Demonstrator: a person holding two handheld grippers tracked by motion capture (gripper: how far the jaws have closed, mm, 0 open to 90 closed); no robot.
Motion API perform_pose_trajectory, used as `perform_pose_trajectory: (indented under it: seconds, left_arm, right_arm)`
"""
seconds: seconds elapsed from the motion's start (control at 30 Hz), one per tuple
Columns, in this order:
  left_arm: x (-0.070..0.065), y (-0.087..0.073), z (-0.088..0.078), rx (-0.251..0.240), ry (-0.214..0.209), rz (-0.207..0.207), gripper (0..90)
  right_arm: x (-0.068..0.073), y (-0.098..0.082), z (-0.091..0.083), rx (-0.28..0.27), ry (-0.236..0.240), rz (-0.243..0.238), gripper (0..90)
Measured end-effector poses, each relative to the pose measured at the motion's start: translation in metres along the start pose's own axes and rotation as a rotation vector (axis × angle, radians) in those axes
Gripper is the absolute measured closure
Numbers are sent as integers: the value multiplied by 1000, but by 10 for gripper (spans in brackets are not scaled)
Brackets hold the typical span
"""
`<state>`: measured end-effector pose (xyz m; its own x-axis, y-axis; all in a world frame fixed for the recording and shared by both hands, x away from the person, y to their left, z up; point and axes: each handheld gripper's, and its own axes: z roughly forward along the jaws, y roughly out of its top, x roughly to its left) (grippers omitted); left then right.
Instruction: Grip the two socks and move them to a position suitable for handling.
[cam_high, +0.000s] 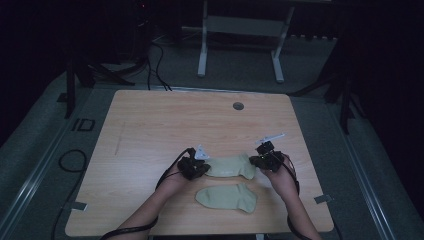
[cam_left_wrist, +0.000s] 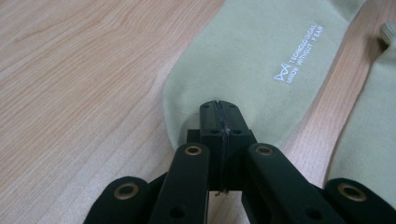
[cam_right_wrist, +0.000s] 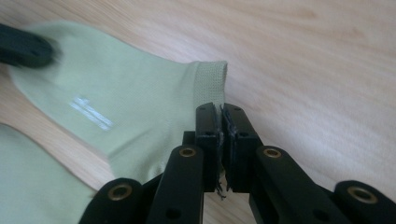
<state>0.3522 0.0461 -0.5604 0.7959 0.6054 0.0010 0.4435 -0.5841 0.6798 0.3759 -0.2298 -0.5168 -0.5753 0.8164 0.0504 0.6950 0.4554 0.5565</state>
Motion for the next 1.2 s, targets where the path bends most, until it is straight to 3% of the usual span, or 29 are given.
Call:
perform_pose_trajectory:
  seconds: [0.23, 0.27, 0.3, 0.4, 0.6, 0.9, 1.2]
  left_arm:
    - [0, 2, 1, 4, -2, -4, 884]
    - [1, 2, -1, -4, -14, -25, 884]
    - [2, 1, -3, -19, -31, -44, 779]
    - [1, 0, -7, -45, -46, -76, 777]
    - [-9, -1, -2, 2, -46, -23, 782]
    - [-1, -2, -1, -10, -36, -64, 791]
    - [3, -1, 0, -12, -27, -68, 791]
  right_arm:
    - [-8, -9, 12, 31, -1, 22, 810]
    - [-8, -9, 12, 31, -10, 21, 788]
    - [-7, -8, 10, 23, -17, 13, 760]
    - [0, -7, 2, -4, -14, -3, 769]
    - [21, -19, 10, -4, 12, -49, 793]
    - [17, -19, 21, 8, -21, -54, 793]
    - [16, -12, 25, 14, -29, -67, 780]
